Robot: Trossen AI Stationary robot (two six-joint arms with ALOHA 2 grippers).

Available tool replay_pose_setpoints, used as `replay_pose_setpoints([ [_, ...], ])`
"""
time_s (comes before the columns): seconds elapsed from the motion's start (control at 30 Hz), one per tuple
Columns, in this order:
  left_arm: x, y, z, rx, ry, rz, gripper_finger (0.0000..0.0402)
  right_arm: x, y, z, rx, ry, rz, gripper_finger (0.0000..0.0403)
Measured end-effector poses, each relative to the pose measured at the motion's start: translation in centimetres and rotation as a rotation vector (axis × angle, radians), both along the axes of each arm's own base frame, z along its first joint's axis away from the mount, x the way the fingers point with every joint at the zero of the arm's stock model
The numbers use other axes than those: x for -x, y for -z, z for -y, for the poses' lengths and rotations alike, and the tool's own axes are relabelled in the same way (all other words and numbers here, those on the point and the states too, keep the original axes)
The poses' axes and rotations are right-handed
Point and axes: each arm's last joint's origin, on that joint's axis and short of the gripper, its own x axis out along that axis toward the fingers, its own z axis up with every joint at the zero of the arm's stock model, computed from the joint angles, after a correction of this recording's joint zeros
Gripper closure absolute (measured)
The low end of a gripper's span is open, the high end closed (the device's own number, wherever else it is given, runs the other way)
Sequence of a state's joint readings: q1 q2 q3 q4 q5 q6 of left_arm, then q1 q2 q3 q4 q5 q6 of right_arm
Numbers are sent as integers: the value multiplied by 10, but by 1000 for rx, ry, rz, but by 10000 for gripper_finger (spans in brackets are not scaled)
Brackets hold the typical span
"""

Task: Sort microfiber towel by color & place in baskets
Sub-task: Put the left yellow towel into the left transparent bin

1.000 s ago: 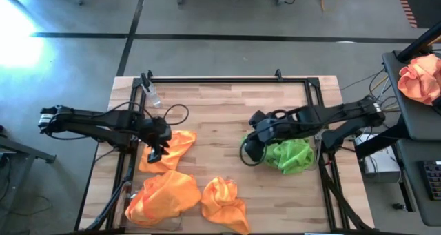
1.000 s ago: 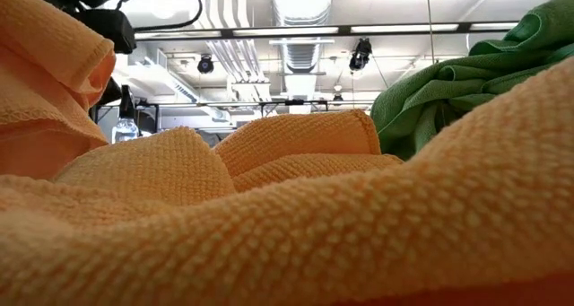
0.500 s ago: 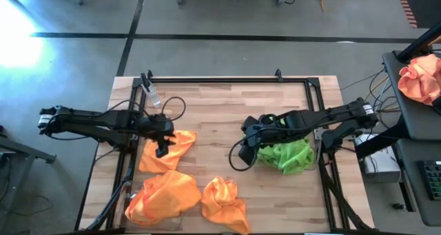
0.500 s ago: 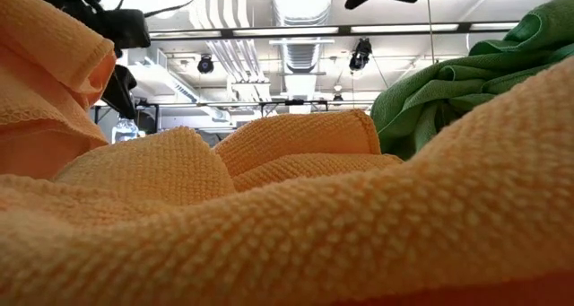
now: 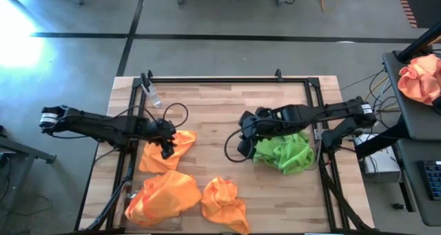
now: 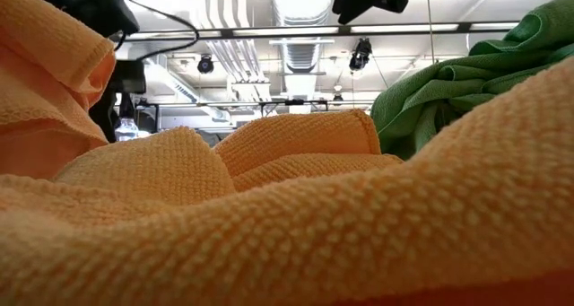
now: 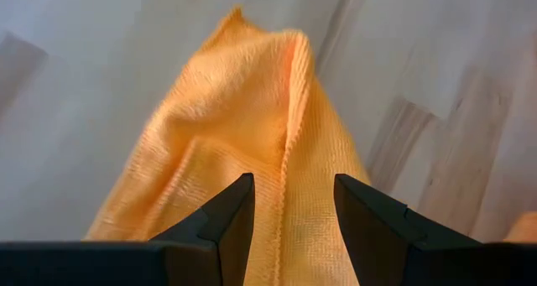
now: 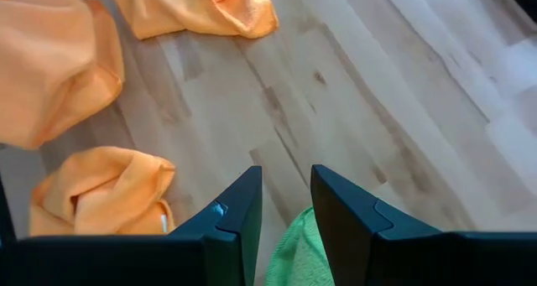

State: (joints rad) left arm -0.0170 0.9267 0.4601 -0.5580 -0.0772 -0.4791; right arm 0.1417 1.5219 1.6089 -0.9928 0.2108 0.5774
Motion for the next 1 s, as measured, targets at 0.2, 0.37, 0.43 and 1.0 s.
replay_pose_setpoints([
  [0.2,-2,11,1,31,-18,3,253,0,0,4,1,11,-1,307],
  [0.37,-1,17,1,33,-22,-25,253,0,0,4,0,9,0,306],
  [0.43,0,20,1,33,-22,-38,253,0,0,4,-2,12,0,309],
  [1.0,-2,50,2,97,-46,-87,253,0,-1,4,-8,13,1,312],
])
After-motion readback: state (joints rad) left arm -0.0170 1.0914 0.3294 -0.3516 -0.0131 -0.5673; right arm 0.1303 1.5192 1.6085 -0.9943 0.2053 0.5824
